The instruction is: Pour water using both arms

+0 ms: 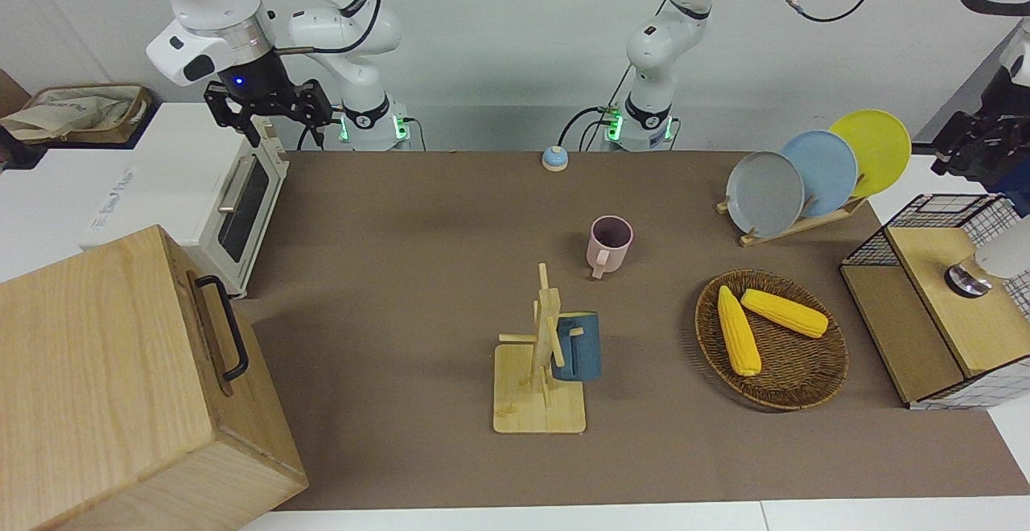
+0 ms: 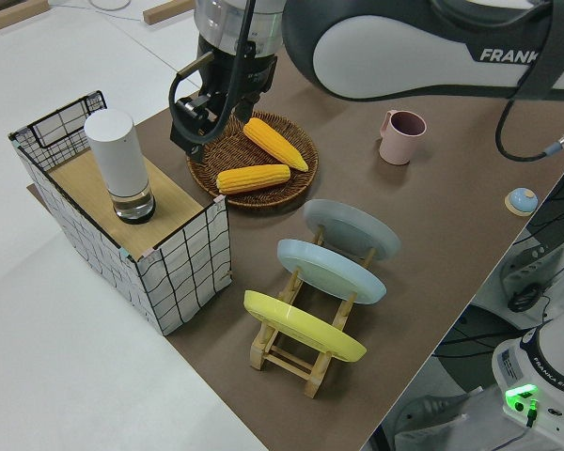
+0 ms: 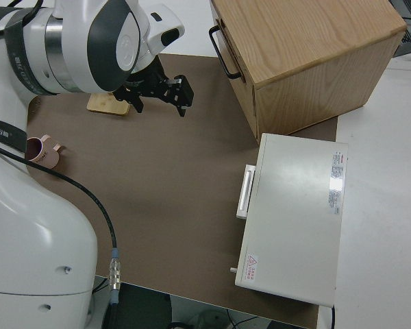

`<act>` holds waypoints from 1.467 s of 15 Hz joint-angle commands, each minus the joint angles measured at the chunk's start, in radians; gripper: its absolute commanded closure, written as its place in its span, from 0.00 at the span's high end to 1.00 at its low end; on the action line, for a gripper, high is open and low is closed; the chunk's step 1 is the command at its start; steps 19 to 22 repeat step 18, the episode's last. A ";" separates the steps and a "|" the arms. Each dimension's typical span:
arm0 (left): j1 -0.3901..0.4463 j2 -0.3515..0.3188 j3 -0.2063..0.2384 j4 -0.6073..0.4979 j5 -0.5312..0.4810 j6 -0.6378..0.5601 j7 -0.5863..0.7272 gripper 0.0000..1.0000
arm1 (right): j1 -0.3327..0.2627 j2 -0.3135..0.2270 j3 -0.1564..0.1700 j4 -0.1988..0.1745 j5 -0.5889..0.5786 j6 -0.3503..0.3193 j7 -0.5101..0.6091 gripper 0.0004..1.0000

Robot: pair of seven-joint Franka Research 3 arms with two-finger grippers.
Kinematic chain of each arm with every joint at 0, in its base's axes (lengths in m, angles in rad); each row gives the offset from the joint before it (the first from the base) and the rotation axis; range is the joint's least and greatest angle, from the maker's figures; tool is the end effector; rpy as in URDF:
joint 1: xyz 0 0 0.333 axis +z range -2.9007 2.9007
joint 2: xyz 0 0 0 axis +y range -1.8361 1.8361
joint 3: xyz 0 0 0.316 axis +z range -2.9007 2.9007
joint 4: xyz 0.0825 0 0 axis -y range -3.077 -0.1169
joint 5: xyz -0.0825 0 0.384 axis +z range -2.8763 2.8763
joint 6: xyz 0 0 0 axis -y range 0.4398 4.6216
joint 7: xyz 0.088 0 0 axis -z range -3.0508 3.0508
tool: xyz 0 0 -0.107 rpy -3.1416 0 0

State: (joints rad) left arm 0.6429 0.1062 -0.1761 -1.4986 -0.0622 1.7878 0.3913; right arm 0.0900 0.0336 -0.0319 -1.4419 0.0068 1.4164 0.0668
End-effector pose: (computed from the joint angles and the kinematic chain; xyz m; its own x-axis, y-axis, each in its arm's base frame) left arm 0.5424 0.2740 0.6199 0.9762 0.0846 0.1998 0.0854 -0.9963 0.0048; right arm 0.5480 0.0330 0.6527 0.9982 -0.0078 -0.0593 -0.0079 -1.0000 -0.0017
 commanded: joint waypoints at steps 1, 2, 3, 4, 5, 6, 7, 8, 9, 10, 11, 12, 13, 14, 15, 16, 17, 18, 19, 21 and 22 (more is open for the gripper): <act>-0.138 -0.036 0.029 -0.005 0.048 -0.117 -0.150 1.00 | 0.002 -0.017 -0.002 -0.018 0.002 0.004 -0.016 0.99; -0.184 -0.037 0.029 -0.005 0.068 -0.139 -0.157 1.00 | 0.002 -0.017 -0.002 -0.018 0.002 0.004 -0.016 0.99; -0.228 -0.046 0.047 -0.005 0.068 -0.154 -0.169 1.00 | 0.002 -0.017 -0.002 -0.018 0.004 0.004 -0.016 0.99; -0.294 -0.059 0.067 -0.009 0.067 -0.175 -0.202 1.00 | 0.002 -0.017 -0.002 -0.018 0.004 0.004 -0.018 0.99; -0.355 -0.063 0.095 -0.011 0.068 -0.183 -0.233 1.00 | 0.002 -0.017 -0.002 -0.018 0.002 0.004 -0.016 0.99; -0.391 -0.071 0.112 -0.011 0.068 -0.198 -0.236 1.00 | 0.002 -0.017 -0.002 -0.018 0.004 0.004 -0.016 0.99; -0.432 -0.077 0.130 -0.012 0.067 -0.218 -0.238 1.00 | 0.002 -0.017 -0.002 -0.018 0.002 0.004 -0.016 0.99; -0.498 -0.079 0.156 -0.012 0.068 -0.244 -0.241 1.00 | 0.002 -0.017 -0.002 -0.018 0.004 0.004 -0.016 0.99; -0.538 -0.083 0.162 -0.012 0.070 -0.263 -0.246 1.00 | 0.002 -0.017 -0.002 -0.018 0.002 0.004 -0.016 0.99; -0.572 -0.086 0.164 -0.009 0.070 -0.277 -0.259 1.00 | 0.002 -0.017 -0.002 -0.018 0.004 0.004 -0.016 0.99; -0.592 -0.086 0.164 -0.008 0.070 -0.280 -0.261 1.00 | 0.002 -0.017 -0.002 -0.018 0.002 0.004 -0.016 0.99; -0.621 -0.086 0.165 -0.008 0.070 -0.309 -0.266 1.00 | 0.002 -0.017 -0.002 -0.018 0.002 0.004 -0.016 0.99; -0.658 -0.086 0.178 -0.008 0.070 -0.321 -0.278 1.00 | 0.002 -0.017 -0.002 -0.018 0.004 0.004 -0.016 0.99; -0.728 -0.086 0.241 -0.008 0.070 -0.321 -0.279 1.00 | 0.002 -0.017 -0.002 -0.018 0.004 0.004 -0.016 0.99; -0.811 -0.085 0.327 -0.006 0.070 -0.321 -0.278 1.00 | 0.002 -0.017 -0.002 -0.018 0.002 0.004 -0.016 0.99; -0.888 -0.086 0.393 -0.008 0.071 -0.323 -0.275 1.00 | 0.002 -0.017 -0.002 -0.018 0.004 0.004 -0.016 0.99; -0.899 -0.083 0.412 -0.008 0.071 -0.332 -0.270 1.00 | 0.002 -0.017 -0.002 -0.018 0.002 0.004 -0.016 0.99; -0.902 -0.080 0.409 -0.008 0.071 -0.331 -0.270 1.00 | 0.002 -0.017 -0.002 -0.018 0.002 0.004 -0.016 0.99; -0.902 -0.080 0.409 -0.008 0.071 -0.331 -0.270 1.00 | 0.002 -0.017 -0.002 -0.018 0.002 0.004 -0.016 0.99; -0.902 -0.080 0.409 -0.008 0.071 -0.331 -0.270 1.00 | 0.002 -0.017 -0.002 -0.018 0.002 0.004 -0.016 0.99; -0.902 -0.080 0.409 -0.008 0.071 -0.331 -0.270 1.00 | 0.002 -0.017 -0.002 -0.018 0.002 0.004 -0.016 0.99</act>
